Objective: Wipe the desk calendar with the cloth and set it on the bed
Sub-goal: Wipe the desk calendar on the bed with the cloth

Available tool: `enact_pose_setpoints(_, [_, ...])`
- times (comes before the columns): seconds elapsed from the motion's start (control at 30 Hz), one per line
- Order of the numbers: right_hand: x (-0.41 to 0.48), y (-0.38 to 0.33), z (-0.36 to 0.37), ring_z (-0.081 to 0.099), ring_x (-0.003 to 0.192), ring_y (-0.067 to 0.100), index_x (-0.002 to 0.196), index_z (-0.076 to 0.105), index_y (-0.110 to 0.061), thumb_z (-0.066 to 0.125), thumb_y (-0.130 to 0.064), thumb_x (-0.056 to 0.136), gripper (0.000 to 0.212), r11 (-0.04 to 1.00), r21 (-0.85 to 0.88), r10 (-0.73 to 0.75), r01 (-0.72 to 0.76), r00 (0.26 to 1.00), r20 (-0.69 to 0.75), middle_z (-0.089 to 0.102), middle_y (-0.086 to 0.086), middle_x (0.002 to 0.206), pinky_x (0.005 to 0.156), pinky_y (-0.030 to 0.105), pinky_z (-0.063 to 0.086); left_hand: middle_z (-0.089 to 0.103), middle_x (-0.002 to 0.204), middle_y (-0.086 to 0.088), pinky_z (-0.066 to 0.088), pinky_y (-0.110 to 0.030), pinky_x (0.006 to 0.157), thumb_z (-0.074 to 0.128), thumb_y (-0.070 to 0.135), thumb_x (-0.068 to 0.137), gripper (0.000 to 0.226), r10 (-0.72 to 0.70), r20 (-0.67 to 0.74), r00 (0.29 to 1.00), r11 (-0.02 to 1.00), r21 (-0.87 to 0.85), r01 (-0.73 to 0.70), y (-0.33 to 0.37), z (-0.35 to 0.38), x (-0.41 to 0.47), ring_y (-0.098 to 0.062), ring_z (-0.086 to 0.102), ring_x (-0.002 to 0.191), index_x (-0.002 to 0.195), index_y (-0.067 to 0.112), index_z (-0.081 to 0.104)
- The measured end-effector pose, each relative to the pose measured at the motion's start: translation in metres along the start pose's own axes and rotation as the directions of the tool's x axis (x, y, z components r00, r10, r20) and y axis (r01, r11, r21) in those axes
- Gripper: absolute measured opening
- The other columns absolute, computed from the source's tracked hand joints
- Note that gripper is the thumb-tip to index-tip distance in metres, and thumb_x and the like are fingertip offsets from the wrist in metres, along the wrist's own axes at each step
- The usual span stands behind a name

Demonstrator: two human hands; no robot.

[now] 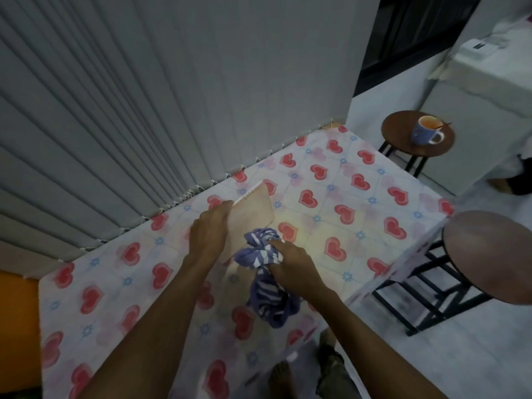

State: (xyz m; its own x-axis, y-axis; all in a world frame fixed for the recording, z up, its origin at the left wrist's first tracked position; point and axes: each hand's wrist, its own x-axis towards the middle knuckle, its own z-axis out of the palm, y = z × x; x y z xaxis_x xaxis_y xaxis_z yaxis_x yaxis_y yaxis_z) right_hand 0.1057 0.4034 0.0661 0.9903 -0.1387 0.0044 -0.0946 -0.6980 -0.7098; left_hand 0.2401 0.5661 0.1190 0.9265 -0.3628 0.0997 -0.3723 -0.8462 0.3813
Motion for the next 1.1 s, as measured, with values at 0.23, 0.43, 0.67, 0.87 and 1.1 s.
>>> enact_pose_setpoints(0.23, [-0.016,0.023,-0.020,0.061,0.105,0.036,0.127,0.056,-0.023,0.054,-0.036,0.096,0.034,0.990,0.010,0.142,-0.142,0.990,0.006,0.065,0.010,0.123,0.086,0.044,0.051,0.067,0.120,-0.017,0.051,-0.041,0.082,0.060,0.019,0.095,0.036,0.034,0.067,0.997,0.997,0.063,-0.038,0.006,0.009,-0.013,-0.036,0.065,0.102,0.130,0.010,0.059])
enact_pose_setpoints(0.43, [-0.021,0.033,-0.020,0.062,0.102,0.038,0.126,0.058,-0.019,0.057,-0.031,0.096,0.032,0.991,0.036,0.131,-0.131,0.991,0.001,0.066,0.012,0.120,0.085,0.047,0.051,0.062,0.129,-0.020,0.048,-0.048,0.093,0.053,0.011,0.097,0.042,0.028,0.070,0.997,0.991,0.130,-0.037,0.005,0.012,-0.009,-0.038,0.063,0.108,0.139,0.005,0.051])
enact_pose_setpoints(0.67, [-0.011,0.034,-0.019,0.063,0.101,0.036,0.128,0.058,-0.017,0.057,-0.028,0.098,0.032,0.996,0.039,0.075,-0.075,0.997,-0.012,0.067,0.012,0.118,0.084,0.044,0.052,0.057,0.138,-0.016,0.043,-0.046,0.100,0.045,0.023,0.103,0.043,0.003,0.076,0.997,0.991,0.134,-0.013,0.007,0.012,-0.010,-0.034,0.058,0.118,0.143,0.006,0.046])
enact_pose_setpoints(0.87, [-0.001,0.036,-0.021,0.062,0.104,0.035,0.131,0.055,-0.019,0.056,-0.033,0.097,0.037,0.995,0.017,0.095,-0.095,0.995,0.011,0.066,0.012,0.121,0.086,0.045,0.052,0.052,0.145,-0.012,0.032,-0.048,0.112,0.044,0.028,0.102,0.045,0.012,0.069,0.998,0.987,0.160,-0.023,0.003,0.012,-0.008,-0.030,0.048,0.132,0.144,0.011,0.045])
enact_pose_setpoints(1.1, [-0.001,0.044,-0.041,0.061,0.106,0.034,0.136,0.052,-0.025,0.052,-0.037,0.093,0.045,0.991,-0.057,0.120,-0.123,0.991,-0.060,0.064,0.010,0.124,0.082,0.039,0.051,0.051,0.145,-0.012,0.022,-0.049,0.116,0.051,0.041,0.098,0.048,0.052,-0.059,0.997,0.973,0.227,-0.037,0.038,0.022,-0.017,-0.032,0.044,0.135,0.138,0.016,0.052])
